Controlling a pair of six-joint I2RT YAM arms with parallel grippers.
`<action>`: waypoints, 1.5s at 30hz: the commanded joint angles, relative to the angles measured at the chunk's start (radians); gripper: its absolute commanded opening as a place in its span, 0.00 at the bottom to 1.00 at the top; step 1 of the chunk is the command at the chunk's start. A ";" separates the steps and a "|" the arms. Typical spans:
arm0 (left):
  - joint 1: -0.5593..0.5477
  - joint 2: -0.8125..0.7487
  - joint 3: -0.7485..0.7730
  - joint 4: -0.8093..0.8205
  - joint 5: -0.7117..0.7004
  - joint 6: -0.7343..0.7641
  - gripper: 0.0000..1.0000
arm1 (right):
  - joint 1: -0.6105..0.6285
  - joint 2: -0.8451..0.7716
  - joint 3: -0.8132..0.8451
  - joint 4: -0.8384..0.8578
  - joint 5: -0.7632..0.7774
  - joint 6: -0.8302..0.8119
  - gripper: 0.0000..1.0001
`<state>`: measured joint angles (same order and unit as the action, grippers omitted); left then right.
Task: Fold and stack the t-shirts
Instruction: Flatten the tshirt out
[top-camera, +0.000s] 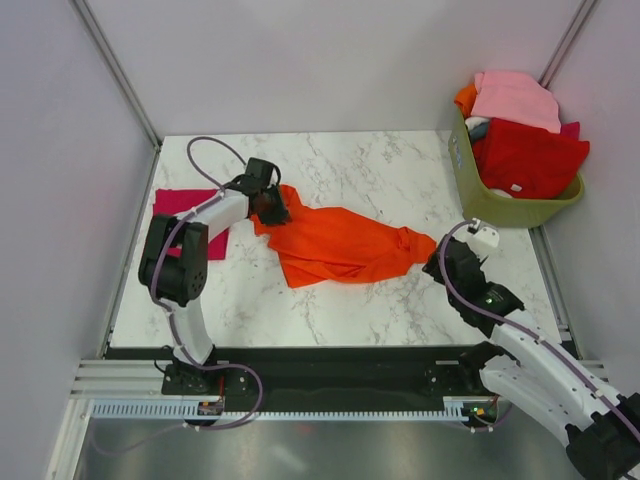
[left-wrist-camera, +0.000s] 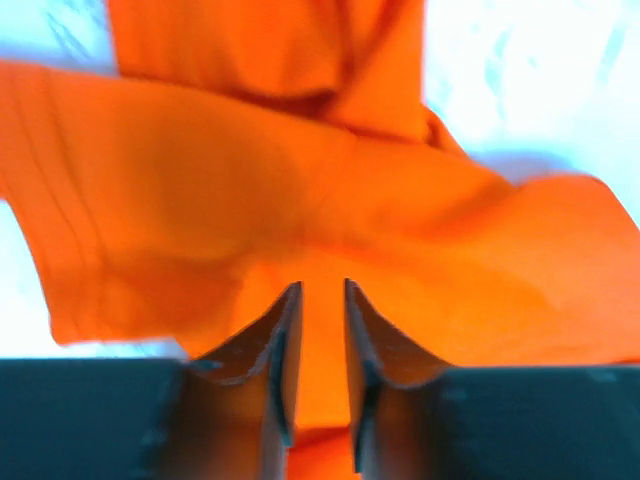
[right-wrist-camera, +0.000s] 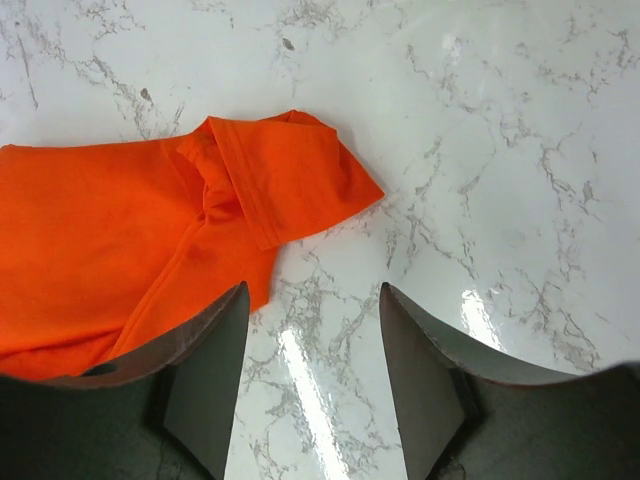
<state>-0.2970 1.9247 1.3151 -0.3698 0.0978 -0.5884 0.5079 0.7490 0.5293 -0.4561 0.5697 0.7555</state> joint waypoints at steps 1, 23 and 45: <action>-0.074 -0.151 -0.035 -0.031 -0.007 0.061 0.32 | 0.003 0.064 0.012 0.100 -0.004 -0.016 0.62; -0.125 -0.484 -0.498 0.072 -0.095 -0.027 0.60 | 0.003 0.024 -0.028 0.140 -0.087 -0.025 0.60; -0.120 -0.673 -0.666 0.123 -0.144 -0.525 0.56 | 0.003 0.006 -0.049 0.135 -0.077 -0.024 0.60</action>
<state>-0.4210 1.2884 0.6605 -0.2668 -0.0257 -0.9443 0.5087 0.7635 0.4839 -0.3443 0.4866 0.7364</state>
